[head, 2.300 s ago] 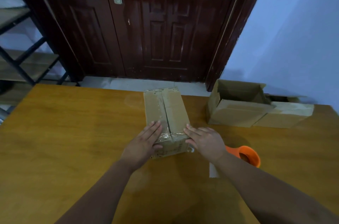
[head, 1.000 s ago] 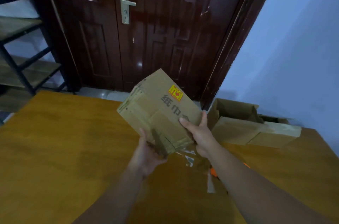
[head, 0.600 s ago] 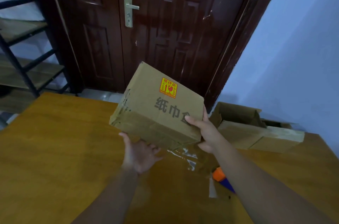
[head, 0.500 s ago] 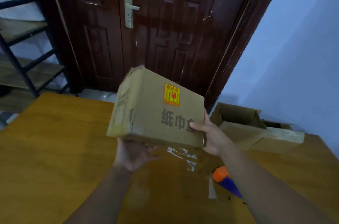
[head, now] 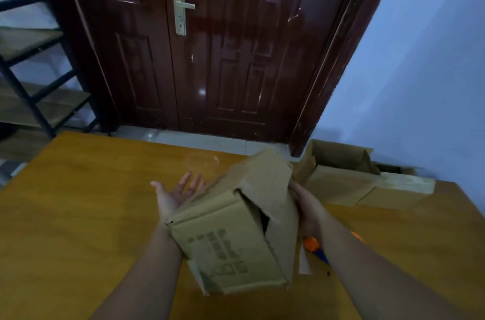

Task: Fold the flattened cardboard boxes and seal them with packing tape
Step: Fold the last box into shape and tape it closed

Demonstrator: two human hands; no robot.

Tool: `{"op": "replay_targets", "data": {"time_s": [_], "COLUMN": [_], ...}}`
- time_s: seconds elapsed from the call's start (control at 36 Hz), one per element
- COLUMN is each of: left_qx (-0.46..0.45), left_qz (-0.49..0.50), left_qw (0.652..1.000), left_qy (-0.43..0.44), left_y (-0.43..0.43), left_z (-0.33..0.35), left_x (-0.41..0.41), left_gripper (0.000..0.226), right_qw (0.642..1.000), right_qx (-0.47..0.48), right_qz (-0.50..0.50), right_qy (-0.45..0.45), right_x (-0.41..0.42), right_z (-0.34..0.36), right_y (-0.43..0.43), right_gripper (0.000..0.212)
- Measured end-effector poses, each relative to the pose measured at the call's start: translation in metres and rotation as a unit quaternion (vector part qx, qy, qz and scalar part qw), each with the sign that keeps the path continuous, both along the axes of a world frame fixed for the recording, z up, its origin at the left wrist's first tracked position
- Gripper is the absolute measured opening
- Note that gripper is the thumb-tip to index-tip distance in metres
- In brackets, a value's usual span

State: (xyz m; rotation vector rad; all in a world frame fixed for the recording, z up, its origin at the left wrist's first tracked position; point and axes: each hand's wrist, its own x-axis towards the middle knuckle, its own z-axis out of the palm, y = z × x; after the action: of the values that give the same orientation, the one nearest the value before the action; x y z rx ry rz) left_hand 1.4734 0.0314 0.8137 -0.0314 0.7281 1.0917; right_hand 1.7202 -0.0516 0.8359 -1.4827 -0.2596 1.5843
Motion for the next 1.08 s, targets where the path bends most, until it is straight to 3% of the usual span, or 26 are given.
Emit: {"op": "replay_targets", "data": {"time_s": [0.06, 0.22, 0.42, 0.47, 0.58, 0.64, 0.69, 0.75, 0.89, 0.97, 1.03, 1.08], "left_qx": [-0.004, 0.089, 0.058, 0.076, 0.100, 0.094, 0.109, 0.137, 0.165, 0.184, 0.199, 0.201], "left_qz": [0.010, -0.133, -0.187, -0.191, -0.205, -0.145, -0.106, -0.125, -0.273, -0.306, -0.277, -0.222], "left_qw": [1.000, 0.980, 0.975, 0.964, 0.910, 0.843, 0.784, 0.770, 0.804, 0.767, 0.735, 0.724], "left_qy": [0.012, 0.121, 0.103, 0.165, 0.347, 0.509, 0.601, 0.610, 0.502, 0.532, 0.586, 0.621], "left_y": [-0.003, -0.009, -0.005, -0.002, 0.004, 0.008, 0.008, 0.007, 0.002, 0.004, 0.005, 0.005], "left_z": [0.007, 0.003, -0.008, -0.006, -0.006, -0.012, -0.011, -0.008, 0.001, -0.007, -0.011, -0.012], "left_x": [0.003, -0.006, -0.009, -0.011, -0.004, -0.001, 0.005, 0.011, 0.018, 0.018, 0.019, 0.020], "left_gripper": [0.083, 0.081, 0.110, 0.095, 0.064, 0.057, 0.050, 0.052, 0.069, 0.061, 0.051, 0.041], "right_qw": [1.000, 0.989, 0.983, 0.982, 0.979, 0.979, 0.979, 0.981, 0.982, 0.984, 0.983, 0.981], "right_qx": [-0.009, -0.097, -0.121, -0.124, -0.103, -0.091, -0.090, -0.096, -0.132, -0.142, -0.146, -0.147], "right_qz": [-0.015, -0.105, -0.117, -0.120, -0.134, -0.148, -0.147, -0.134, -0.072, -0.043, -0.014, 0.009], "right_qy": [-0.002, -0.031, -0.068, -0.079, -0.111, -0.110, -0.105, -0.106, -0.117, -0.103, -0.107, -0.126], "right_x": [-0.001, -0.005, -0.002, 0.000, 0.004, 0.008, 0.009, 0.010, 0.016, 0.020, 0.020, 0.018], "right_z": [-0.011, -0.037, -0.042, -0.036, -0.030, -0.032, -0.033, -0.034, -0.034, -0.032, -0.031, -0.029], "right_y": [-0.003, -0.010, -0.010, -0.010, -0.010, -0.009, -0.007, -0.006, -0.005, -0.006, -0.004, 0.000], "right_gripper": [0.056, 0.053, 0.042, 0.042, 0.050, 0.058, 0.062, 0.063, 0.041, 0.034, 0.033, 0.030]}}
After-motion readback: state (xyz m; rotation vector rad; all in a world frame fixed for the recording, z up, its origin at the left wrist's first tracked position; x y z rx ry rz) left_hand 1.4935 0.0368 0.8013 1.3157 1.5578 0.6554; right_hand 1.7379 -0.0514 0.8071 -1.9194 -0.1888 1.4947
